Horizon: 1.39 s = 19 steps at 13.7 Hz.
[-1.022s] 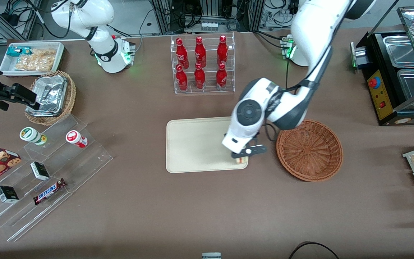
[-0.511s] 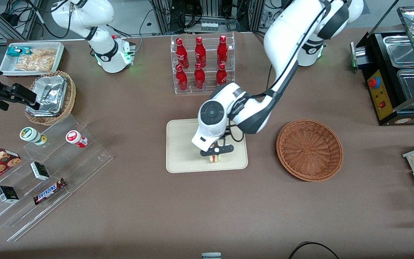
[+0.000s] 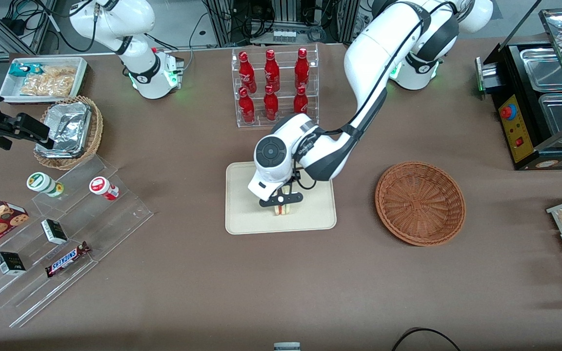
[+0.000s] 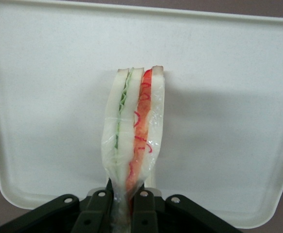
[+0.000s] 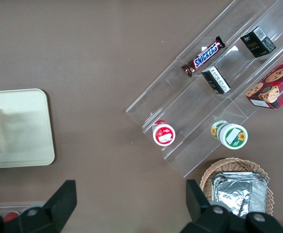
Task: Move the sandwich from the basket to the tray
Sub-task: 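Lower the sandwich onto the tray and open the left gripper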
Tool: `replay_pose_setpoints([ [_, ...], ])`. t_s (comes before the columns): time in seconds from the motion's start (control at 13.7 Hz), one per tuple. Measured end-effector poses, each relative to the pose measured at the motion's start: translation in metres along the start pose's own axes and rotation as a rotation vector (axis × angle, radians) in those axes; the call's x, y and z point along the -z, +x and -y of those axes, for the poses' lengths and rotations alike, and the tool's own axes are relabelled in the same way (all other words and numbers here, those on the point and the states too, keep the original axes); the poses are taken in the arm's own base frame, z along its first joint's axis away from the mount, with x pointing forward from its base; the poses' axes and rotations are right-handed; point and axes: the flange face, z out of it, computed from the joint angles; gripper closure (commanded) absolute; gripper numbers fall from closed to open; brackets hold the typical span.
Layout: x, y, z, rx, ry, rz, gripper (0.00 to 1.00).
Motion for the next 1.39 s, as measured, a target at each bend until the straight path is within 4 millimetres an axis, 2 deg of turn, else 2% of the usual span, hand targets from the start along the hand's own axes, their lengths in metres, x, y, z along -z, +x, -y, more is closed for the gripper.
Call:
replay_pose_setpoints([
  [0.07, -0.001, -0.002, -0.001, -0.002, 0.001, 0.0, 0.84],
  [0.15, -0.002, -0.002, -0.002, -0.002, 0.004, 0.002, 0.61],
  [0.22, -0.006, -0.003, -0.002, -0.003, 0.008, 0.004, 0.27],
  [0.29, -0.009, -0.003, -0.003, -0.004, 0.011, 0.006, 0.06],
  [0.36, -0.01, -0.003, -0.002, -0.003, 0.013, 0.007, 0.0],
  [0.58, -0.005, 0.0, -0.002, 0.004, 0.005, -0.002, 0.0],
  [0.73, 0.009, 0.002, -0.004, 0.04, -0.015, -0.017, 0.0],
  [1.02, 0.068, -0.001, -0.001, 0.084, -0.05, -0.062, 0.0],
  [1.24, 0.116, 0.003, 0.028, 0.102, -0.004, -0.068, 0.0],
  [1.39, 0.137, 0.009, 0.051, 0.131, 0.048, -0.064, 0.0],
])
